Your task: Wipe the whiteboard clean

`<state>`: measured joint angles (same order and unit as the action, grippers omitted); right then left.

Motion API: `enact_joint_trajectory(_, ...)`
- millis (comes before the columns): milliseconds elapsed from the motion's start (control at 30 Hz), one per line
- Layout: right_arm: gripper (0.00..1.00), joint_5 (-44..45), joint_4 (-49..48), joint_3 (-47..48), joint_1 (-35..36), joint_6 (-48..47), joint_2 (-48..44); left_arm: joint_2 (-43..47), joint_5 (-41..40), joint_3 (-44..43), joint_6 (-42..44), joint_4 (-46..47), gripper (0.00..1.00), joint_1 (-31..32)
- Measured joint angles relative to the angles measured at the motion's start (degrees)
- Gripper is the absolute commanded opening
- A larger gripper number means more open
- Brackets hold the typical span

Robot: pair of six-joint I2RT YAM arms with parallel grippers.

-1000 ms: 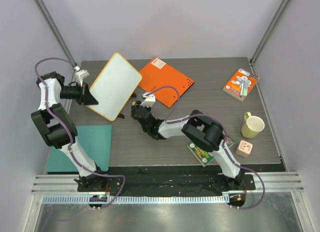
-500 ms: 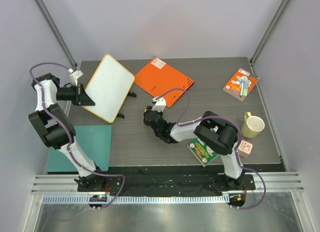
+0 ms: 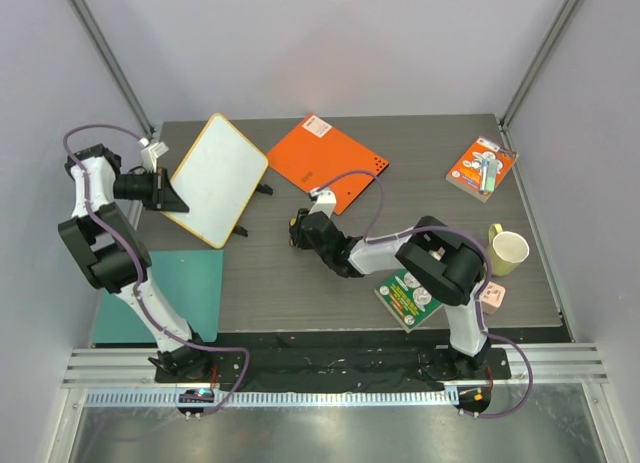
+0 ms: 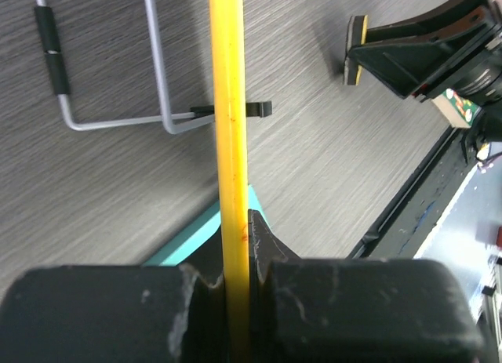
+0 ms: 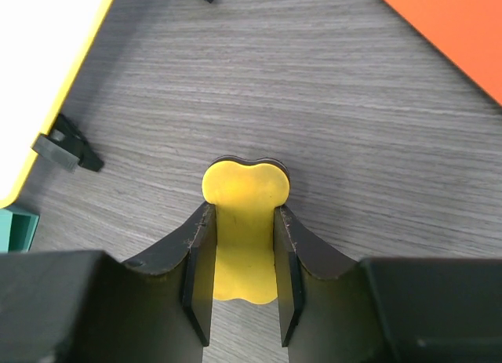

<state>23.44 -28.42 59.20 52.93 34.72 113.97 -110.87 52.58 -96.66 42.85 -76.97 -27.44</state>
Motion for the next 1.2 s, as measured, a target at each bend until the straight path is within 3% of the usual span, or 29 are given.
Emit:
enact_joint_trajectory(267, 0.07, -5.22, -2.64, -2.12, -2.38, 2.54, 0.00, -4.04, 1.49, -0.55, 2.14, -0.63, 0.00, -0.26)
enact_joint_trajectory(667, 0.27, -10.29, -3.69, -2.43, -3.89, 3.17, 0.00, -5.01, 0.55, -3.02, 2.21, -1.36, 0.06, 1.33)
enact_joint_trajectory(867, 0.36, -12.35, -3.74, -2.43, -4.04, 3.15, 0.00, -6.84, 0.55, -6.25, 2.62, -1.05, 0.22, 2.73)
enact_joint_trajectory(1000, 0.40, -13.42, -3.76, -2.43, -4.04, 3.10, 0.00, -7.82, 0.28, -6.82, 3.23, -0.39, 0.44, 2.95)
enact_joint_trajectory(1200, 0.47, -14.40, -3.67, -2.43, -4.04, 2.93, 0.00, -8.28, -0.37, -6.82, 4.57, -0.35, 0.55, 2.95)
